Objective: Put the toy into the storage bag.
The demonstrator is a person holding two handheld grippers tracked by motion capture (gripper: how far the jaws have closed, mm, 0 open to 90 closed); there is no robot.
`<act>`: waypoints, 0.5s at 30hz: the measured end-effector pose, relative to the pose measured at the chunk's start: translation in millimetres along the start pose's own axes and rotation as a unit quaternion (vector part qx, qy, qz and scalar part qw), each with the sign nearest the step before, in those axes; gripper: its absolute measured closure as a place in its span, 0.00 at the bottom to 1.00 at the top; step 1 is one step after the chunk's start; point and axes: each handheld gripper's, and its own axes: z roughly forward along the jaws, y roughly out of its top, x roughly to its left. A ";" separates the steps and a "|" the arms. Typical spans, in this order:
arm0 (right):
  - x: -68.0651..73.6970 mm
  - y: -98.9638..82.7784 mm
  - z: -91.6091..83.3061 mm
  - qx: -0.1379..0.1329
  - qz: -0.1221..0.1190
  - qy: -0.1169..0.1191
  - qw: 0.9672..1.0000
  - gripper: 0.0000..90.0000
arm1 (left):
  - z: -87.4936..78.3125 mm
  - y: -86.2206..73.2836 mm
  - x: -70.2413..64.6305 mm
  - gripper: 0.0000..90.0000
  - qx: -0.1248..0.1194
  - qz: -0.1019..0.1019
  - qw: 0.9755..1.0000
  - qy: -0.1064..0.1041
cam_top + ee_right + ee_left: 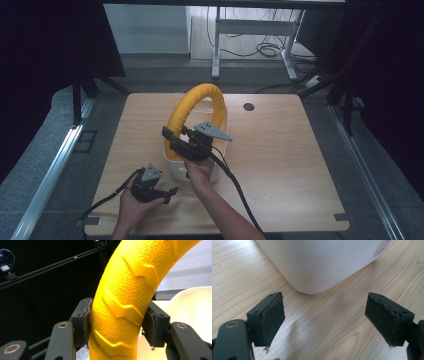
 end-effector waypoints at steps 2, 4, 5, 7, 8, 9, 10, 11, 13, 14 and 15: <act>-0.1 0.9 -1.0 -0.001 -0.004 0.000 1.000 0.50 | 0.1 0.2 0.4 0.18 0.001 -0.001 1.000 0.000; 0.5 2.7 -3.0 -0.004 -0.010 0.000 1.000 0.44 | 0.1 0.3 0.5 0.18 0.001 -0.003 1.000 0.001; -0.2 6.3 -4.8 0.004 -0.015 0.006 1.000 0.38 | -0.3 0.4 0.8 0.18 0.001 -0.003 1.000 -0.001; -1.9 9.8 -7.8 0.009 -0.019 0.010 1.000 0.34 | -0.9 0.8 1.6 0.18 0.000 -0.003 1.000 0.000; -3.2 11.8 -10.1 0.010 -0.018 0.011 1.000 0.33 | -1.2 0.8 1.9 0.18 0.000 -0.003 1.000 0.001; -4.3 13.5 -12.9 0.011 -0.019 0.008 1.000 0.32 | -1.2 0.8 1.9 0.18 0.000 -0.003 1.000 0.001; -5.7 15.0 -17.0 0.010 -0.019 0.005 1.000 0.32 | -1.6 0.7 2.1 0.18 0.003 -0.001 1.000 0.003; -7.0 15.6 -19.5 0.009 -0.022 0.005 1.000 0.32 | -1.8 0.4 1.8 0.18 0.005 -0.001 1.000 0.004; -8.2 16.2 -23.0 0.009 -0.021 0.007 1.000 0.32 | -1.9 0.0 1.4 0.18 0.006 0.001 1.000 0.004; -11.5 16.3 -32.4 0.003 -0.022 0.008 1.000 0.32 | -2.6 -0.7 0.3 0.17 0.007 0.003 1.000 0.003; -12.6 16.4 -35.5 0.000 -0.025 0.008 1.000 0.33 | -2.6 -0.7 0.3 0.17 0.007 0.003 1.000 0.003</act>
